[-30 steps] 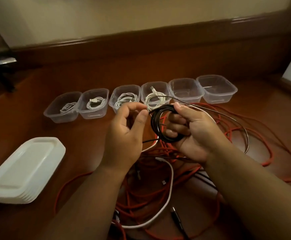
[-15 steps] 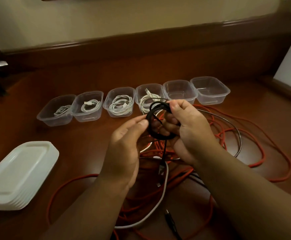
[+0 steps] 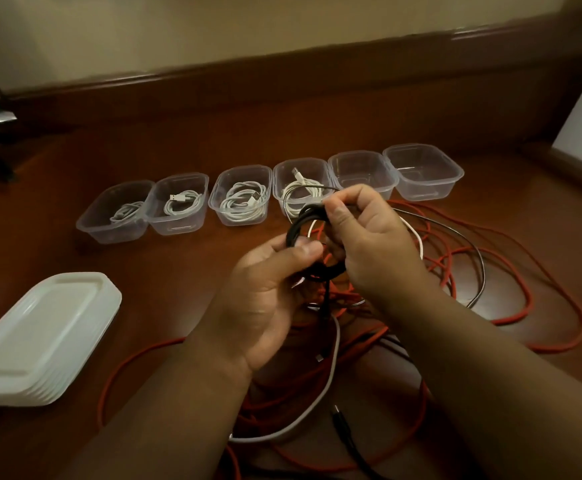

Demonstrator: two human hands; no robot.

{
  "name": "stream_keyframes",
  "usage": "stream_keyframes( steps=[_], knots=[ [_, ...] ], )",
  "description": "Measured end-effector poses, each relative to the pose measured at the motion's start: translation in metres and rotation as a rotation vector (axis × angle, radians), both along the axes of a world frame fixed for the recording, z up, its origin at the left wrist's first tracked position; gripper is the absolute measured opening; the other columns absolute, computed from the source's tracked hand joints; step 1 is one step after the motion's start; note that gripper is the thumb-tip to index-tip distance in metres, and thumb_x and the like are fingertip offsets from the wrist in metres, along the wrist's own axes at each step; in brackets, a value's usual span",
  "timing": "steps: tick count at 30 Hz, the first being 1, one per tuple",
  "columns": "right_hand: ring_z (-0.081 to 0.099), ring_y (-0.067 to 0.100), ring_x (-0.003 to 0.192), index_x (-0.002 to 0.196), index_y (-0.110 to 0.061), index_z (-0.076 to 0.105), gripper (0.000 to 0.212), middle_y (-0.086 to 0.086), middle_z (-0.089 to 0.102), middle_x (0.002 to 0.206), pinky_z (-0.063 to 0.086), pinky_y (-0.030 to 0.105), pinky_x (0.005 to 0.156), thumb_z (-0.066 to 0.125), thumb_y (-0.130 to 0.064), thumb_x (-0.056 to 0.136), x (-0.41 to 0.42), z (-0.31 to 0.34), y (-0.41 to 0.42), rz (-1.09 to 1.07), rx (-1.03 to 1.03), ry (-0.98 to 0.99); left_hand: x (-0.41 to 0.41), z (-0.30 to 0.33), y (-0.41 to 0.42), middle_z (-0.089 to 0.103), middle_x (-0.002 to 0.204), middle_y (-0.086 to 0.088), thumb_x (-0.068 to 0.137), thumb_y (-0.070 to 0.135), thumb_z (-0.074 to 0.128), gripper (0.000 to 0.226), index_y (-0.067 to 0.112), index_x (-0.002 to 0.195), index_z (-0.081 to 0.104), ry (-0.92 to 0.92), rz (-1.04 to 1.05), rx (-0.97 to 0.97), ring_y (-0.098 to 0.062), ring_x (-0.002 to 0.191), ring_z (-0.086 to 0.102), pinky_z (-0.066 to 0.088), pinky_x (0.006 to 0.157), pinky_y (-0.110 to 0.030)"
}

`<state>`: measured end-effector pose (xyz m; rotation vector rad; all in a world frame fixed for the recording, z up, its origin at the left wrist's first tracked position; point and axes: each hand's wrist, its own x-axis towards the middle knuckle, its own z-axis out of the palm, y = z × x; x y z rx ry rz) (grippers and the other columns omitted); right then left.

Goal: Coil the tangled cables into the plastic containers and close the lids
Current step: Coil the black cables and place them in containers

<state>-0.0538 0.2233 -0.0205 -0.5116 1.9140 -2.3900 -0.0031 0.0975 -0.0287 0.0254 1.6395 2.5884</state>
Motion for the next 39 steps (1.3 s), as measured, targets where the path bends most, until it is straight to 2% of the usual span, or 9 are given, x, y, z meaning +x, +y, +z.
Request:
stream_keyframes(
  steps=[3, 6, 9, 12, 16, 24, 28, 36, 39],
  knots=[
    [0.051, 0.003, 0.049, 0.095, -0.014, 0.054, 0.008, -0.009, 0.057, 0.056, 0.043, 0.020, 0.048, 0.049, -0.014, 0.101, -0.002, -0.001, 0.001, -0.005, -0.046, -0.029, -0.002, 0.003, 0.003, 0.070, 0.078, -0.002, 0.077, 0.011, 0.069, 0.005, 0.016, 0.077, 0.070, 0.054, 0.130, -0.127, -0.016, 0.079, 0.068, 0.052, 0.080, -0.035],
    [0.051, 0.009, 0.051, 0.094, -0.018, 0.054, 0.007, -0.007, 0.054, 0.056, 0.043, 0.021, 0.046, 0.051, -0.017, 0.100, -0.005, -0.003, 0.002, -0.002, -0.030, -0.008, -0.007, -0.001, -0.002, 0.076, 0.094, -0.007, 0.089, 0.006, 0.065, 0.016, 0.015, 0.099, 0.073, 0.128, 0.325, -0.366, -0.024, 0.096, 0.072, 0.054, 0.092, -0.045],
    [0.059, 0.014, 0.057, 0.096, -0.022, 0.054, 0.006, -0.004, 0.059, 0.060, 0.048, 0.024, 0.047, 0.055, -0.017, 0.098, -0.005, -0.006, 0.003, -0.007, 0.079, 0.089, -0.010, -0.005, -0.008, 0.074, 0.094, 0.003, 0.095, 0.012, 0.060, 0.024, 0.033, 0.099, 0.073, 0.231, 0.443, -0.687, -0.011, 0.092, 0.071, 0.057, 0.085, -0.032],
    [0.063, 0.010, 0.063, 0.093, -0.028, 0.054, 0.011, -0.008, 0.062, 0.067, 0.052, 0.025, 0.055, 0.059, -0.019, 0.097, -0.005, -0.010, 0.003, -0.105, 0.254, 0.273, -0.012, -0.009, -0.012, 0.059, 0.095, 0.011, 0.099, 0.016, 0.053, 0.018, 0.026, 0.102, 0.068, 0.352, 0.450, -1.045, 0.000, 0.089, 0.060, 0.049, 0.076, -0.013],
    [0.063, 0.000, 0.074, 0.098, -0.025, 0.053, 0.008, -0.013, 0.062, 0.084, 0.050, 0.015, 0.058, 0.059, -0.020, 0.096, 0.002, -0.015, 0.000, -0.153, 0.403, 0.461, -0.014, -0.013, -0.015, 0.051, 0.093, 0.013, 0.099, 0.015, 0.051, 0.019, 0.032, 0.100, 0.058, 0.369, 0.454, -1.208, 0.001, 0.088, 0.054, 0.039, 0.067, -0.005],
    [0.064, 0.007, 0.062, 0.091, -0.028, 0.053, 0.012, -0.009, 0.063, 0.068, 0.053, 0.023, 0.057, 0.059, -0.020, 0.097, -0.004, -0.012, 0.003, -0.163, 0.265, 0.284, -0.009, 0.002, -0.010, 0.071, 0.081, 0.004, 0.088, 0.006, 0.070, 0.036, 0.031, 0.112, 0.064, 0.195, 0.506, -0.645, -0.002, 0.074, 0.069, 0.052, 0.065, -0.015],
    [0.060, 0.011, 0.055, 0.090, -0.023, 0.054, 0.011, 0.000, 0.060, 0.067, 0.049, 0.022, 0.048, 0.058, -0.017, 0.098, -0.010, -0.008, 0.004, -0.152, 0.171, 0.091, -0.008, 0.009, -0.010, 0.068, 0.071, 0.007, 0.080, 0.004, 0.066, 0.036, 0.021, 0.111, 0.061, 0.024, 0.274, -0.187, -0.001, 0.056, 0.057, 0.038, 0.048, -0.015],
    [0.066, 0.010, 0.057, 0.094, -0.021, 0.052, 0.007, -0.005, 0.059, 0.061, 0.042, 0.020, 0.038, 0.052, -0.020, 0.101, -0.013, -0.006, 0.003, -0.101, 0.095, -0.155, -0.011, 0.004, -0.014, 0.058, 0.070, 0.003, 0.077, 0.013, 0.059, 0.017, 0.021, 0.091, 0.056, -0.069, 0.130, 0.127, -0.007, 0.055, 0.045, 0.033, 0.049, -0.020],
    [0.069, 0.016, 0.061, 0.097, -0.019, 0.051, 0.005, 0.000, 0.057, 0.065, 0.041, 0.022, 0.038, 0.050, -0.019, 0.102, -0.012, -0.006, 0.001, -0.011, 0.023, -0.249, -0.011, 0.004, -0.014, 0.061, 0.072, 0.001, 0.076, 0.008, 0.061, 0.019, 0.019, 0.088, 0.051, -0.038, 0.155, 0.049, -0.007, 0.057, 0.052, 0.039, 0.050, -0.017]
  ],
)
